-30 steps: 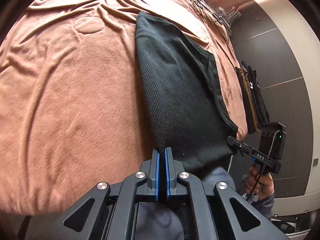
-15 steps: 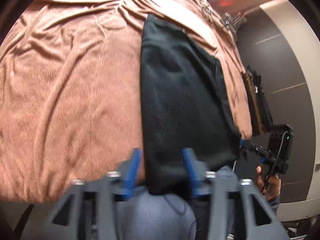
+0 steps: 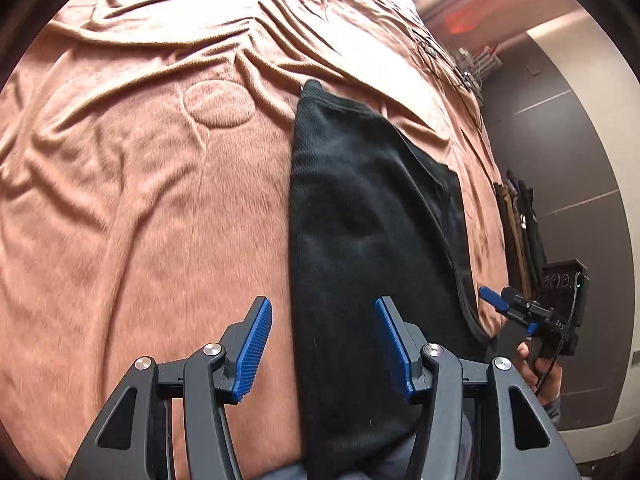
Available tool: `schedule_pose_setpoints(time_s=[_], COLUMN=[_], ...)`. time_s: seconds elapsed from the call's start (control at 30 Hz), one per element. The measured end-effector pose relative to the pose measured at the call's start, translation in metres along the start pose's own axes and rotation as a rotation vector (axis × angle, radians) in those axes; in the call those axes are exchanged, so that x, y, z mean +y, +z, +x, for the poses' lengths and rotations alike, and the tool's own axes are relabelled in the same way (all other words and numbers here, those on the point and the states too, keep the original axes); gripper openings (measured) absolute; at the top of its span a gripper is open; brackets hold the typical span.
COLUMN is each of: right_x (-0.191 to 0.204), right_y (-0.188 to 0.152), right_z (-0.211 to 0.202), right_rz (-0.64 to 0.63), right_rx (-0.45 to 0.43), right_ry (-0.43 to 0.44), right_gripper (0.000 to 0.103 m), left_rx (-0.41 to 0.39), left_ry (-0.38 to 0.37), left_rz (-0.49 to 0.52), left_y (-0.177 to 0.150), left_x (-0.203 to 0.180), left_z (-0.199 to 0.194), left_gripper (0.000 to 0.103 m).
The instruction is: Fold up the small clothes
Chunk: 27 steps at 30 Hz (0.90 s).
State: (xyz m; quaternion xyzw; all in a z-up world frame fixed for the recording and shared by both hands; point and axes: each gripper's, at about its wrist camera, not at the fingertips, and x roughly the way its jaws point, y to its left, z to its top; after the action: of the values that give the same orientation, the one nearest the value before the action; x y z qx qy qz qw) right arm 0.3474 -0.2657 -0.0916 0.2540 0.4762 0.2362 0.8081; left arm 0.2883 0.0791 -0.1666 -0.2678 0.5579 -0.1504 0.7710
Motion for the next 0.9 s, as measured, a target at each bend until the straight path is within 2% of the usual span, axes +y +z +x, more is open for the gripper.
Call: schedule_pose_setpoints(time_s=[0.53,0.77,0.9], right_x=[-0.027,-0.027,-0.022], right_y=[0.062,0.084,0.097], right_z=[0.062,0.092,0.109], right_rz=[0.014,-0.023,-0.047], right_rx=[0.054,0.090,0.111], right_ry=[0.118,0.185,0.194], right_gripper=[0.071,0.070,0.063], left_rx=[0.014,0.004,-0.014], left_ry=[-0.021,-0.048,-0.059], left_rz=[-0.030,-0.048,-0.058], left_y=[0.057,0.075,0.087], left_x=[0.011,0.019,0.021], left_z=[0.035,0.042,0.043], left_gripper=[0.053,0.045,0.039])
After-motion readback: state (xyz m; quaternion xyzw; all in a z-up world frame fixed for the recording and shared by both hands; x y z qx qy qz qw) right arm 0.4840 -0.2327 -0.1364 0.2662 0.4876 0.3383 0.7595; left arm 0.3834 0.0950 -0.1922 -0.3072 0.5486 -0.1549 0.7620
